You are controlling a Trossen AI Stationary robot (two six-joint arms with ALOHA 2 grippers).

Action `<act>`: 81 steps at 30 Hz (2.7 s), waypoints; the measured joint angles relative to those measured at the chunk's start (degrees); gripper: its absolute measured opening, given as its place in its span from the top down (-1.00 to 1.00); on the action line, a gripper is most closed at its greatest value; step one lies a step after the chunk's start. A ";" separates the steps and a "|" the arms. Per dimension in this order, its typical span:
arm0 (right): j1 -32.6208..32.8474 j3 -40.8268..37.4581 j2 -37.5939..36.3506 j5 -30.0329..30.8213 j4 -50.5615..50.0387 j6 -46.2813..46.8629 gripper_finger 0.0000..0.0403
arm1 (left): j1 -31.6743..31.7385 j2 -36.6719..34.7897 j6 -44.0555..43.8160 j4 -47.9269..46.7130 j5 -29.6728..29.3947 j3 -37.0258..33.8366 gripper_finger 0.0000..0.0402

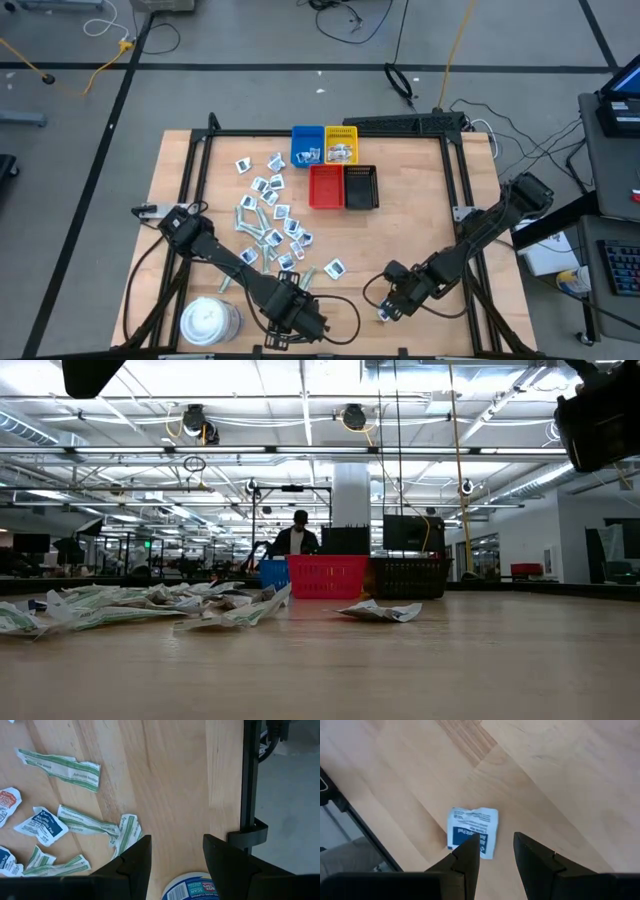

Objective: Pick & Place First Aid Supplies
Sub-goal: Put the alcohol pad into the blue bin

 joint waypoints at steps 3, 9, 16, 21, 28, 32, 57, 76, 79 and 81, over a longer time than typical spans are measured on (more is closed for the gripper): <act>0.00 -0.30 0.65 0.00 1.81 0.00 0.42 | 0.00 0.00 -0.07 0.00 0.01 0.00 0.09; 0.29 -0.37 4.84 -2.89 5.01 2.00 0.42 | 0.00 0.00 -0.11 0.02 0.02 -0.02 0.09; 0.89 3.15 9.85 -3.36 7.11 2.62 0.42 | 0.00 0.00 -0.17 -0.02 0.34 -0.02 0.10; 0.70 3.67 11.69 -4.10 5.78 4.54 0.42 | 0.00 0.01 0.24 -0.02 0.32 -0.02 0.10; 0.26 3.61 11.92 -4.46 5.26 9.83 0.47 | 0.00 0.01 1.22 0.00 0.27 -0.02 0.10; 0.26 3.56 11.98 -4.52 4.80 10.31 0.56 | 0.16 0.02 1.27 0.03 0.09 -0.02 0.10; -0.04 3.28 6.80 -2.65 -13.47 8.11 1.00 | 0.45 0.02 1.44 0.31 -0.06 -0.02 0.10; -0.09 3.20 -0.13 -1.14 -17.81 4.02 0.96 | 1.34 0.02 2.75 0.48 0.10 -0.02 0.10; -0.09 3.26 -0.15 -1.16 -17.73 7.42 0.79 | 1.63 0.02 2.78 0.46 0.59 -0.02 0.10; -0.09 3.26 -0.15 -1.20 -17.72 10.16 0.64 | 1.84 0.02 2.84 0.48 0.81 -0.02 0.10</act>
